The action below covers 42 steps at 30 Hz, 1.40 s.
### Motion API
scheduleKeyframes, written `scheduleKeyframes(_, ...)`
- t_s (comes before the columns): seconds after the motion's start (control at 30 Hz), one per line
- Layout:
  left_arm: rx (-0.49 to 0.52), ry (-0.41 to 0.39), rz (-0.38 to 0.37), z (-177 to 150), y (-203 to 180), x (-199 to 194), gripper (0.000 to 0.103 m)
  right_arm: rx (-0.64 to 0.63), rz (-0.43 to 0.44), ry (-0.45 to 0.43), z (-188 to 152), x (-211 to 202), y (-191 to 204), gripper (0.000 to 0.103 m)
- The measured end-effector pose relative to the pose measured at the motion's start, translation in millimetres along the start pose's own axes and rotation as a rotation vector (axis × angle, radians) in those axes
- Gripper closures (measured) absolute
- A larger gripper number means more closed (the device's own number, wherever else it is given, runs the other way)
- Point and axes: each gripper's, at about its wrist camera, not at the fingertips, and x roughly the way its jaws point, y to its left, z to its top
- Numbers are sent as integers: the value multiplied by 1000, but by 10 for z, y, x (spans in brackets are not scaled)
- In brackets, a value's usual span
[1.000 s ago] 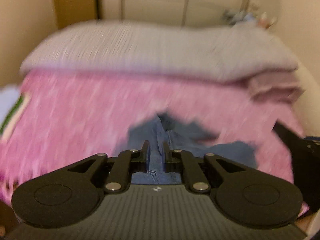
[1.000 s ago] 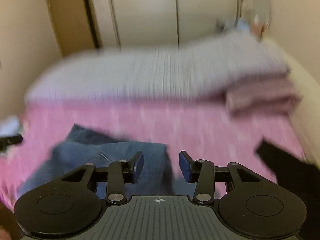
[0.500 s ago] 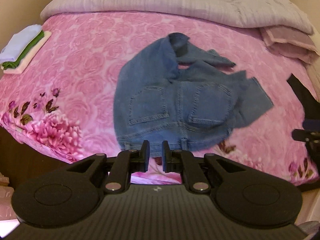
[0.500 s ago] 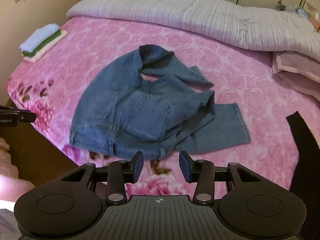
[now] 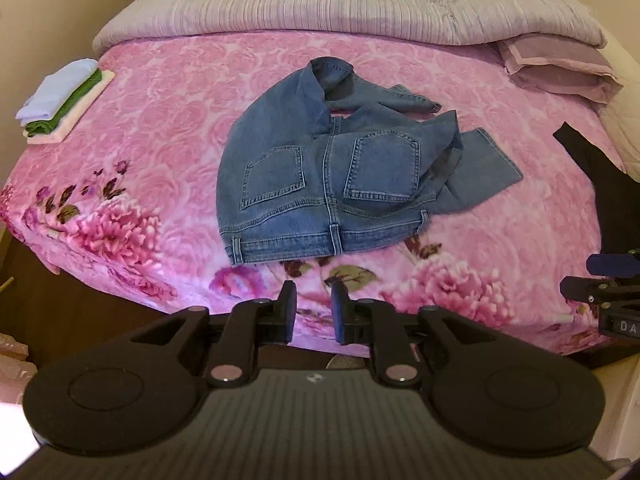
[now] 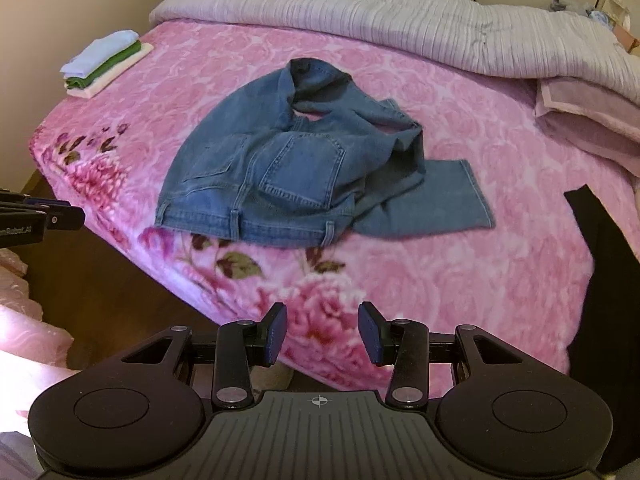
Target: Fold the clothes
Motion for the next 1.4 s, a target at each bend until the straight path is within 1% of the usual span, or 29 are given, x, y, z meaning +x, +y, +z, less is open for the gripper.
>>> scheduleKeyframes(0.2, 1, -3, 12, -205, -84, -151, 87, 4, 3, -31, -198, -153, 17, 60)
scheduleKeyframes(0.43, -2, -29, 20, -282, -79, -278, 87, 20, 8, -62, -285, -249, 25, 60)
scheduleKeyframes(0.6, -46, -47, 23, -271, 112, -312, 87, 41, 6, -87, -212, -271, 2, 60)
scheduleKeyframes(0.73, -98, -57, 26, -261, 404, -273, 86, 69, -9, -134, -121, -272, -87, 60)
scheduleKeyframes(0.87, -125, -48, 30, -218, 730, -122, 86, 88, -33, -173, -23, -214, -156, 60)
scheduleKeyframes(1.03, -118, -20, 4, 27, 1086, 207, 86, 114, -59, -166, 112, 8, -111, 60)
scheduleKeyframes(1.07, -107, -17, -7, 66, 1127, 272, 86, 121, -65, -161, 151, 68, -87, 60)
scheduleKeyframes(1.17, -59, 0, -58, 345, 1342, 525, 86, 151, -88, -140, 319, 293, 40, 60)
scheduleKeyframes(1.27, -22, 6, -100, 607, 1634, 761, 86, 151, -120, -108, 545, 554, 280, 60)
scheduleKeyframes(1.37, 26, 42, -143, 796, 1927, 1060, 86, 84, -140, -71, 786, 890, 670, 60)
scheduleKeyframes(1.4, 38, 56, -143, 846, 2026, 1159, 86, 61, -146, -58, 862, 1000, 806, 60)
